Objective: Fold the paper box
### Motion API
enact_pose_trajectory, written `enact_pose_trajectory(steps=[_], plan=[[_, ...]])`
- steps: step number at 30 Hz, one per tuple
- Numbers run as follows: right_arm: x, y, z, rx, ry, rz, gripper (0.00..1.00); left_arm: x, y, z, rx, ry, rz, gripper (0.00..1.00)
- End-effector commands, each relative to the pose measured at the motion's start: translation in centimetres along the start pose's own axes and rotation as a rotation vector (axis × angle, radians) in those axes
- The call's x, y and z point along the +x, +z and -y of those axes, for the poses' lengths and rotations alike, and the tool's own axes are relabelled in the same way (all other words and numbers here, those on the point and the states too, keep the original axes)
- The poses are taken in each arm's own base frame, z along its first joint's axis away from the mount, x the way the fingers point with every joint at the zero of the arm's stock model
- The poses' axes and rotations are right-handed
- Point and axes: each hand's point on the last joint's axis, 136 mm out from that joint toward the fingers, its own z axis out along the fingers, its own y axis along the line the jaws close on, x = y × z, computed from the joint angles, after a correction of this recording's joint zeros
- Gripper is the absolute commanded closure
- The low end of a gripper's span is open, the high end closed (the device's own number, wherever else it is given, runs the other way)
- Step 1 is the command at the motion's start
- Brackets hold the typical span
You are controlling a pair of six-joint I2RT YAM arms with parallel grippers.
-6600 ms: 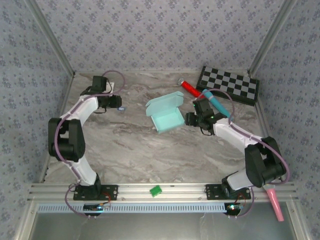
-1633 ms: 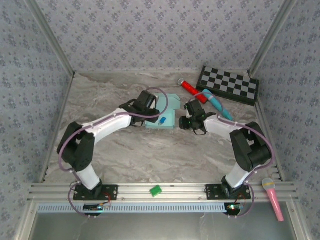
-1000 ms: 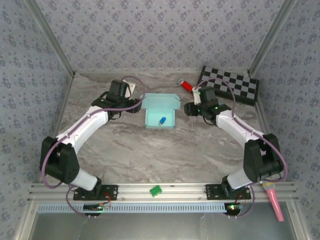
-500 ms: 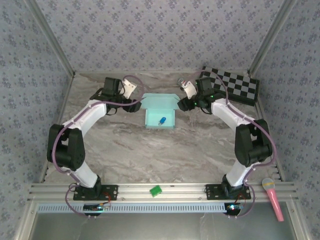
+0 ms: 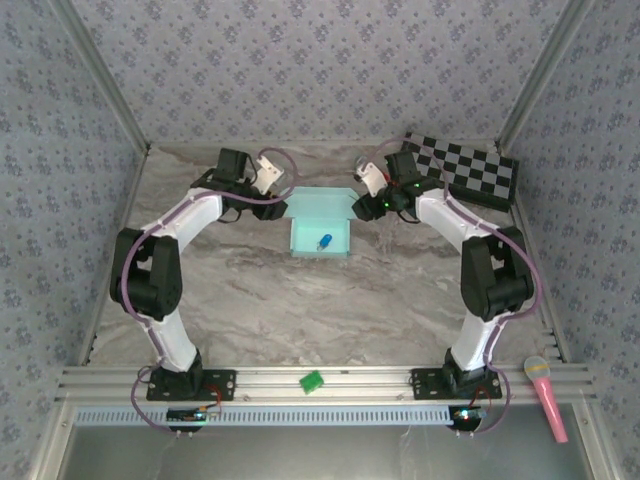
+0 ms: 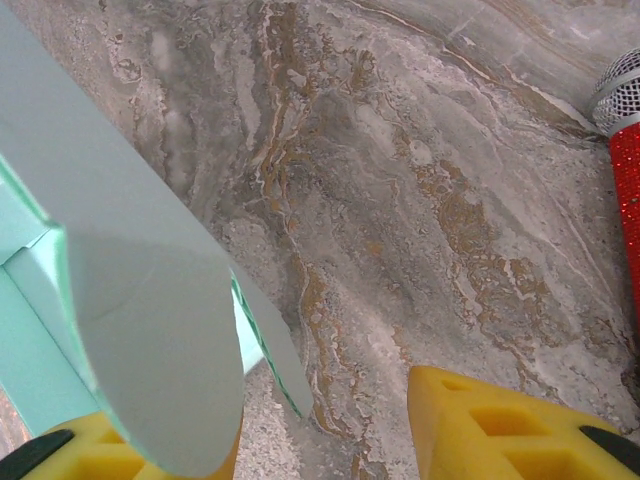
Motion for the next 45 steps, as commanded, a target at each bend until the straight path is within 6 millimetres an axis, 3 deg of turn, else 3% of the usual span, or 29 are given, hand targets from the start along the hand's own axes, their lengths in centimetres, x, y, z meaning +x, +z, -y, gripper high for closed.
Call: enact_pose_trajectory(steps=[1,11,26,33,45], plan=[[-0.8,0.0,-0.8,-0.033,-0.010,0.001,0.53,-1.1,0.3,0.8,0.040,-0.001,0.009,0.52],[-0.7,0.4,-1.0,-0.038,0.003,-0.010,0.59,-0.9,1.4,2.4,0.069,0.010,-0.015,0.54],[-0.4,0.9,-1.6,-0.032,0.009,-0.036,0.70,-0.7,2.1,3.1,0.075,-0.023,-0.044,0.73],[-0.1,1.2,-1.6,0.004,0.031,-0.054,0.74,-1.0,1.6,3.2,0.044,-0.030,-0.040,0.74],[0.0,1.0,-1.1,0.041,0.075,-0.053,0.74,-1.1,0.6,2.7,-0.022,-0.047,-0.031,0.71]])
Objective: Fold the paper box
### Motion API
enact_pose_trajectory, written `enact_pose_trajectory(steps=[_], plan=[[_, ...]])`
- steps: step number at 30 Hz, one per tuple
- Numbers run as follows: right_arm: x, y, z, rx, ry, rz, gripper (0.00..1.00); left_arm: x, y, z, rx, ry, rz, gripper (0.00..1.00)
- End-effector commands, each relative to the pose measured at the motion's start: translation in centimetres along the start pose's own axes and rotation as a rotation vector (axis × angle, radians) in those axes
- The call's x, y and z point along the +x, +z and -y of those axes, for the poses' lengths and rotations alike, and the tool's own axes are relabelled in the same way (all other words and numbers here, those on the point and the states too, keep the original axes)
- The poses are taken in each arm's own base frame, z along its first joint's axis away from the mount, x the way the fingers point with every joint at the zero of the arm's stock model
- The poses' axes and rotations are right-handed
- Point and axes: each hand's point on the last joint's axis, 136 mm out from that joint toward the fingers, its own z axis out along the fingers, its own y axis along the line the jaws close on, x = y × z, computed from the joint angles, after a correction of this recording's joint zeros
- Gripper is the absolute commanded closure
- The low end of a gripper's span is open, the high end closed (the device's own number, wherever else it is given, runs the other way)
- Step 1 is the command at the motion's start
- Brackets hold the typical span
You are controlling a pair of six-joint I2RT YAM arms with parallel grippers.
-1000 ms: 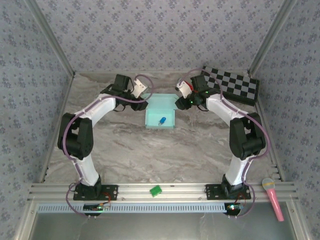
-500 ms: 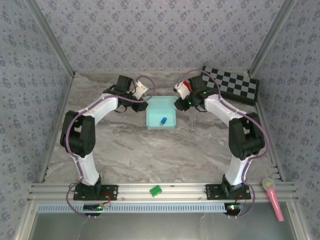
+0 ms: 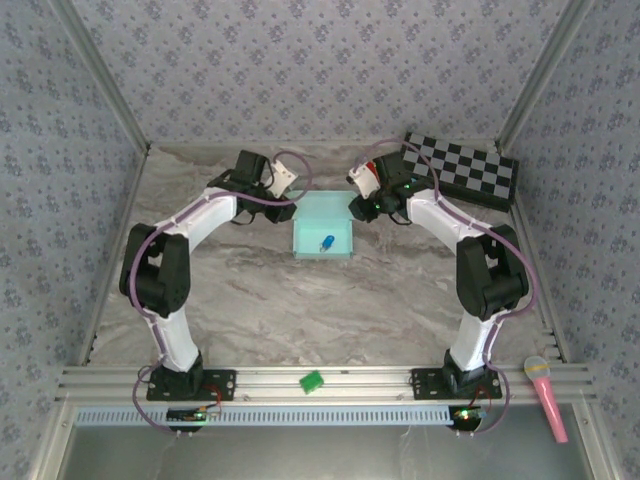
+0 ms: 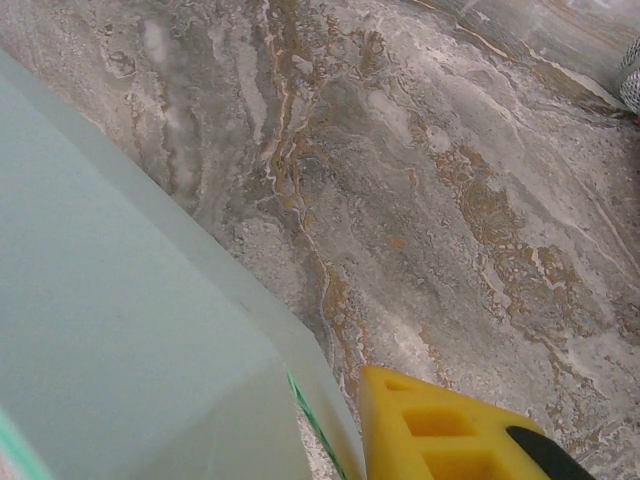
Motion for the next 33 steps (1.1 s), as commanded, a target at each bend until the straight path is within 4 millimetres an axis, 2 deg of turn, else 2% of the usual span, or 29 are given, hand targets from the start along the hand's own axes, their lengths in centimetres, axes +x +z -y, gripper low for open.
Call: enact_pose_trajectory(steps=[1,6,9,16,25,33], plan=[[0.0,0.2,0.0,0.006,0.032,-0.012,0.74,-1.2,-1.6,0.5,-0.012,-0.005,0.039,0.71],[0.3,0.5,-0.3,-0.007,0.053,-0.013,0.75,-1.3,-1.6,0.9,0.009,-0.014,0.045,0.74],[0.3,0.6,-0.3,0.003,0.060,-0.013,0.77,-1.1,-1.5,1.1,0.020,-0.019,0.042,0.79],[0.3,0.8,-0.4,0.024,0.094,-0.015,0.82,-0.9,-1.4,1.4,0.017,-0.047,0.047,0.79],[0.4,0.8,-0.7,0.073,0.162,-0.013,0.83,-1.1,-1.7,1.3,-0.057,-0.102,0.062,0.83],[0.5,0.7,-1.2,0.153,0.223,0.012,0.83,-1.0,-1.6,1.2,-0.111,-0.173,0.067,0.82]])
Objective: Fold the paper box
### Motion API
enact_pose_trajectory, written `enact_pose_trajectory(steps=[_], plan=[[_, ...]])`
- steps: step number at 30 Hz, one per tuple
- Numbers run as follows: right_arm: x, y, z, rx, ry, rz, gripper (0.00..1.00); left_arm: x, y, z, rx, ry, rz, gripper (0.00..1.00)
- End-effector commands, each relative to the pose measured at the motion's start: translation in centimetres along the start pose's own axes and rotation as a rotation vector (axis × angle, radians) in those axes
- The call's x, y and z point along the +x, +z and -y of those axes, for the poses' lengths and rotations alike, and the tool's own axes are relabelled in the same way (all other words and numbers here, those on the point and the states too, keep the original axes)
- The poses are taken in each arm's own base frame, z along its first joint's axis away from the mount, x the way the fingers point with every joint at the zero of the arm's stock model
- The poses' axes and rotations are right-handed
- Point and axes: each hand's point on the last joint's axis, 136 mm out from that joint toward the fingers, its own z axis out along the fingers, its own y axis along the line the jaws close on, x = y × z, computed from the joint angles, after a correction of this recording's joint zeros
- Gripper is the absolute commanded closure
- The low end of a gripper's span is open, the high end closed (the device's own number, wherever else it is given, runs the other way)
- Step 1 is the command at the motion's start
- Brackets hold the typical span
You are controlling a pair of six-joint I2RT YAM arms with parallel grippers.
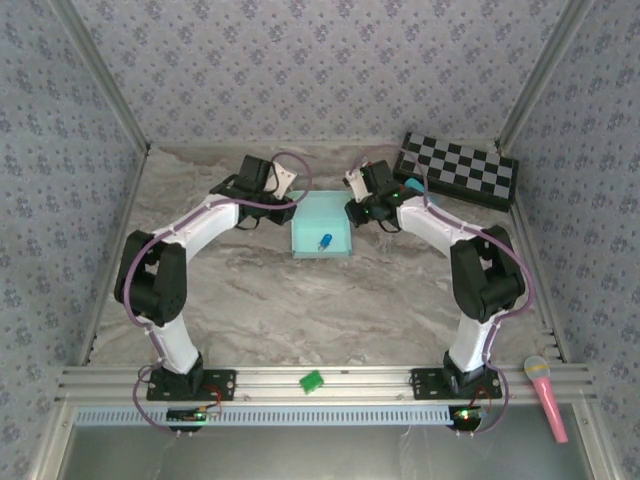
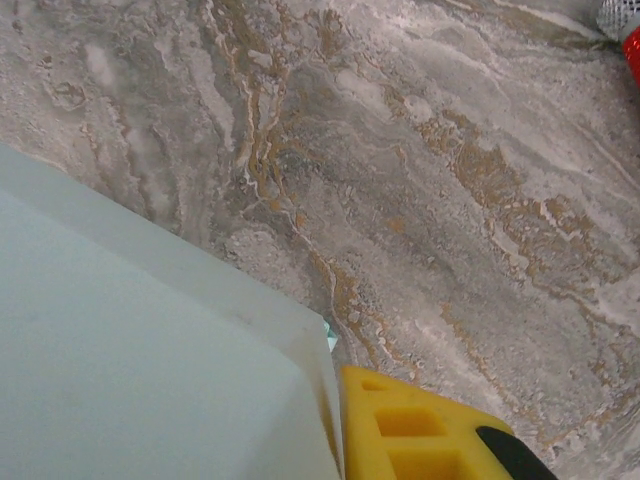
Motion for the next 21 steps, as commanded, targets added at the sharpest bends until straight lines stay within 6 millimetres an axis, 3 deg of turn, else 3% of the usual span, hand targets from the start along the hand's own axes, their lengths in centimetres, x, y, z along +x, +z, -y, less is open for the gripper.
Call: enact_pose_trajectory(steps=[1,19,21], plan=[[-0.2,-0.7,-0.1,0.051,0.053,0.033,0.83,-1.1,-1.2,0.4,-0.026,-0.036,0.051,0.82],[-1.2,-1.1,-0.4,0.114,0.168,0.127,0.85,-1.6,-1.7,0.8,-0.070,-0.140,0.122,0.75],[0.1,-0.8,-0.4,0.119,0.180,0.111,0.85,-1.6,-1.8,0.8,-0.068,-0.150,0.134,0.74]])
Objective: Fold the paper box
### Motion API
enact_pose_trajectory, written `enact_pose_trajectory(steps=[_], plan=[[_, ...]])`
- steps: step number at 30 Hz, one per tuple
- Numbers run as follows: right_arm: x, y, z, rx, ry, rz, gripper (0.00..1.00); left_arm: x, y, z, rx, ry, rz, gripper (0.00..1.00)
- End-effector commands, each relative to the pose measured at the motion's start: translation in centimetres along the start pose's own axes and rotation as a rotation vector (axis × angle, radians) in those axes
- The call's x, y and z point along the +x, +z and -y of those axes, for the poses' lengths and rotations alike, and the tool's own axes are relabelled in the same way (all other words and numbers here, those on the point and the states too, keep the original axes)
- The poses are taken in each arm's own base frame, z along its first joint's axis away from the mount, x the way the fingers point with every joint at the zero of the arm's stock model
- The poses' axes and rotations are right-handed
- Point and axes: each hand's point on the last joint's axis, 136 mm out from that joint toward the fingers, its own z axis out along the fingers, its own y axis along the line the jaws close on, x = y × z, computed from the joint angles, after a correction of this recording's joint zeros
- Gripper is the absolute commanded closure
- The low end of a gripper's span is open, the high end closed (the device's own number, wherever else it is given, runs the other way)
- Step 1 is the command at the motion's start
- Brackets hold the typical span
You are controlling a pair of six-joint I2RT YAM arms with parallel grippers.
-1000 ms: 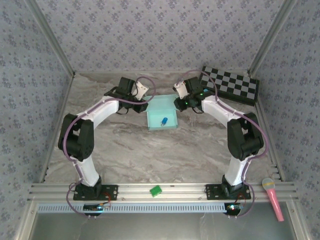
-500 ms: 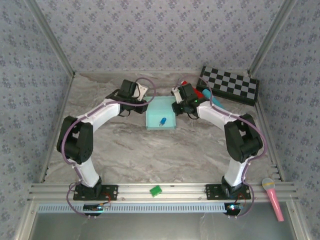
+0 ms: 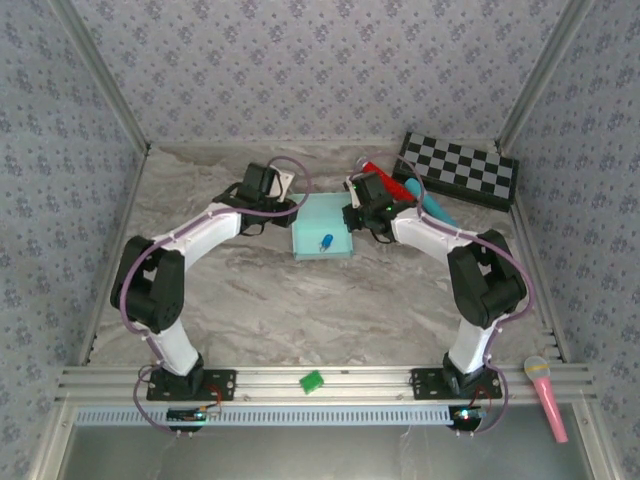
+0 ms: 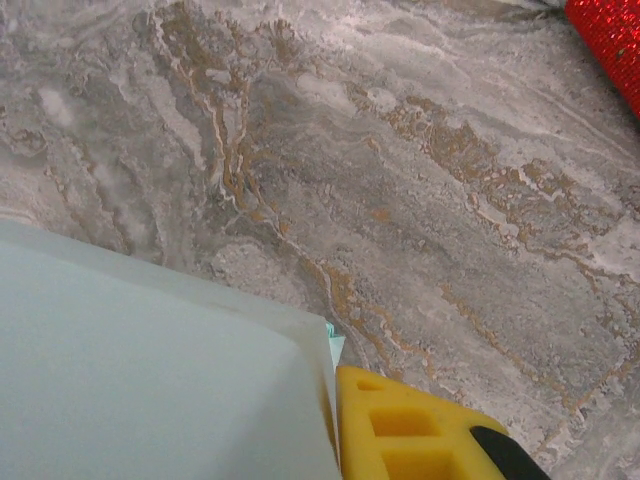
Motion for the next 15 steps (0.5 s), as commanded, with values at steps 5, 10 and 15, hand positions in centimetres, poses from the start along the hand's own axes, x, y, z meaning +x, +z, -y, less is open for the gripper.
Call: enact_pose_trajectory(steps=[5,10,15], plan=[[-0.64,-1.09,-0.09,0.018,0.063,0.059,0.85,-1.60,-1.61,0.89,0.020,-0.042,0.095,0.74],[-0.78,-1.14,-0.35,0.013,0.076,0.072,0.85,-1.22,-1.32,1.00,0.029,-0.056,0.094,0.75],[-0.83,-1.17,-0.74,0.012,0.082,0.079,0.85,-0.87,-1.25,1.21,0.036,-0.071,0.095,0.81]])
